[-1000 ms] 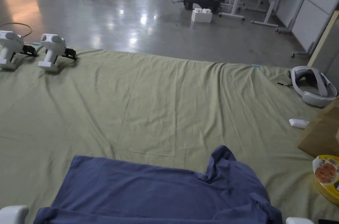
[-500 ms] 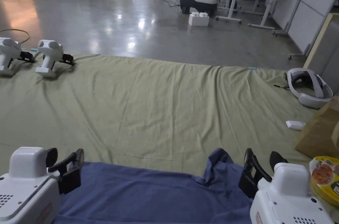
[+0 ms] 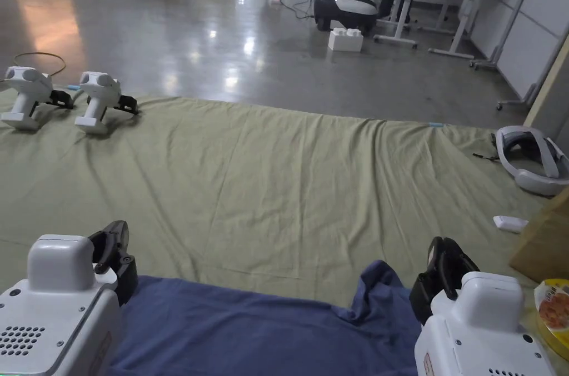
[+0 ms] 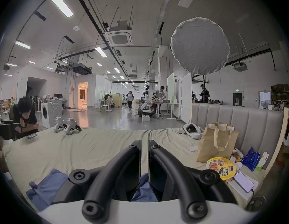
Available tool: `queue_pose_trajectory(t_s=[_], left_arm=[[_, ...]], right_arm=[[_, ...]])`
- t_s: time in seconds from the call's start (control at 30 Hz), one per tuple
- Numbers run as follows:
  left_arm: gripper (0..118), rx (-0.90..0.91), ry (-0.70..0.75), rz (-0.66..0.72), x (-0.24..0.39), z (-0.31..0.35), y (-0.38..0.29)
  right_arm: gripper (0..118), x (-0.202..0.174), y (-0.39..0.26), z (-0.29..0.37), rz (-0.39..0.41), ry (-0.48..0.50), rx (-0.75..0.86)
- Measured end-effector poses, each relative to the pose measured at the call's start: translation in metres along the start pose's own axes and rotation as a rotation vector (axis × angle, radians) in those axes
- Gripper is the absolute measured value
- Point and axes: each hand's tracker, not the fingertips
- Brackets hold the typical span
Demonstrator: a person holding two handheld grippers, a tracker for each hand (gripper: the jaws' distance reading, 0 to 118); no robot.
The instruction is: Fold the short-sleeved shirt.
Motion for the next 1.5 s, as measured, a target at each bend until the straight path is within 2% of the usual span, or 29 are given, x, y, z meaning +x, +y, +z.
queue_pose_trajectory(t_s=[0.13, 0.3, 0.5, 0.63, 0.8, 0.83, 0.87, 1.03, 1.13, 1.2, 1.23, 1.27, 1.33, 1.5], left_arm=[[2, -0.079, -0.003, -0.014, -0.011, -0.026, -0.014], [2, -0.306, -0.026, -0.069, -0.028, -0.086, -0.035], [2, -0.613, -0.080, 0.013, -0.060, -0.179, -0.068], [3, -0.760, -0.073, 0.040, -0.063, -0.208, -0.076], [36, -0.884, -0.057, 0.040, -0.058, -0.231, -0.085], [66, -0.905, -0.076, 0.043, -0.055, -0.234, -0.088], [77, -0.920, -0.085, 0.040, -0.054, -0.234, -0.088], [77, -0.994, -0.044, -0.013, -0.039, -0.241, -0.100], [74, -0.976, -0.020, -0.060, -0.030, -0.235, -0.098], [57, -0.975, -0.032, -0.057, -0.026, -0.231, -0.094], [33, -0.968, -0.035, -0.057, -0.023, -0.229, -0.093], [19, -0.955, -0.027, -0.074, -0.027, -0.232, -0.094], [10, -0.948, -0.041, -0.067, -0.023, -0.229, -0.096], [7, -0.917, -0.044, -0.044, -0.029, -0.221, -0.094]], right_arm=[[11, 0.002, -0.006, -0.006, 0.002, -0.009, -0.022], [11, 0.004, -0.017, -0.021, 0.005, -0.012, -0.087], [11, 0.011, -0.034, -0.038, 0.023, -0.010, -0.164], [11, 0.018, -0.045, -0.048, 0.036, -0.015, -0.219], [11, 0.024, -0.057, -0.057, 0.053, -0.034, -0.268], [11, 0.025, -0.060, -0.059, 0.055, -0.035, -0.276], [11, 0.025, -0.061, -0.060, 0.057, -0.037, -0.284], [11, 0.027, -0.070, -0.066, 0.062, -0.043, -0.318], [11, 0.028, -0.074, -0.070, 0.060, -0.048, -0.341], [11, 0.029, -0.076, -0.072, 0.058, -0.053, -0.353], [11, 0.030, -0.077, -0.074, 0.056, -0.056, -0.358], [11, 0.031, -0.078, -0.077, 0.053, -0.062, -0.368], [11, 0.034, -0.081, -0.083, 0.045, -0.073, -0.386], [13, 0.056, -0.081, -0.118, 0.018, -0.083, -0.536]])
